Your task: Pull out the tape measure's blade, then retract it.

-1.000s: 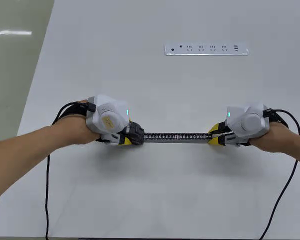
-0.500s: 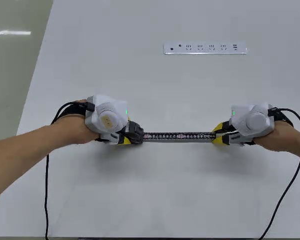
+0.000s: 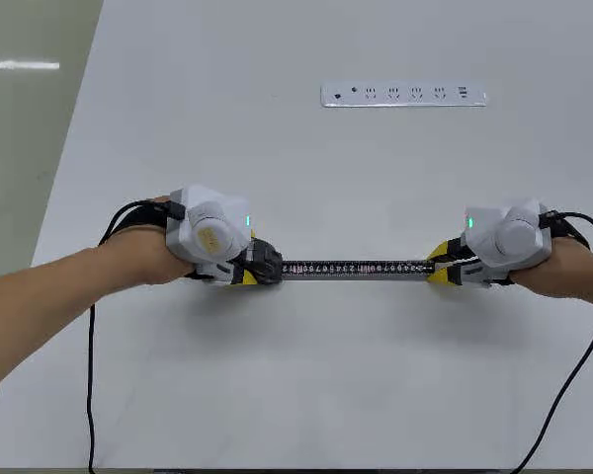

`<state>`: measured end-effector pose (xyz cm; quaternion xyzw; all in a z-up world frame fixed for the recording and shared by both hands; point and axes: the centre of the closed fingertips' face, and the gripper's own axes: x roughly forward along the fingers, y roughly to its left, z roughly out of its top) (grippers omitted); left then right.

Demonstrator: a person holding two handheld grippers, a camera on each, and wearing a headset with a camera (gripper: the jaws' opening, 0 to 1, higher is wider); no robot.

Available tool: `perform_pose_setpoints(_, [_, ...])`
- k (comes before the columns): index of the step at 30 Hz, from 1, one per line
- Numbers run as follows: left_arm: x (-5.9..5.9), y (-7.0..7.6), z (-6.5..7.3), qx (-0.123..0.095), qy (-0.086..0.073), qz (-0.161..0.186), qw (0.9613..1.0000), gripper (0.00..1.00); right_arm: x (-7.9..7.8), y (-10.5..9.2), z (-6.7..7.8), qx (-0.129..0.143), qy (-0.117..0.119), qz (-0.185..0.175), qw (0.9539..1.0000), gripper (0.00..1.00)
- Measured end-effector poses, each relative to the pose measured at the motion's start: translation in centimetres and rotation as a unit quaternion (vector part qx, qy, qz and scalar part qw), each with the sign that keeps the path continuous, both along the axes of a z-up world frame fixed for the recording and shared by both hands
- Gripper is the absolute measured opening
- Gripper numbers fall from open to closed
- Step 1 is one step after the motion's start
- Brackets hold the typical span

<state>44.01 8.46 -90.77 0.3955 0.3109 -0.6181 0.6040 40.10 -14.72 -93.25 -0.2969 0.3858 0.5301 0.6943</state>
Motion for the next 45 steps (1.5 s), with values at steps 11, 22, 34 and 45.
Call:
perform_pose_setpoints(11, [-0.06,-0.04,0.13,0.0,0.0,0.0,1.0,0.33,-0.07,-0.68,-0.05,0.0,0.001,-0.003,1.0,0.11])
perform_pose_setpoints(22, [0.03,-0.19,0.03,-0.007,-0.002,0.002,1.0,0.33,-0.12,-0.68,0.09,-0.007,0.003,-0.001,1.0,0.12])
perform_pose_setpoints(34, [0.22,-0.27,-0.13,-0.012,-0.004,0.003,0.9999,0.33,0.0,-0.69,0.05,-0.016,-0.002,0.005,0.9999,0.13])
perform_pose_setpoints(45, [0.35,-0.19,-0.27,-0.015,-0.005,0.005,0.9999,0.34,0.03,-0.58,0.07,-0.025,-0.01,0.011,0.9996,0.14])
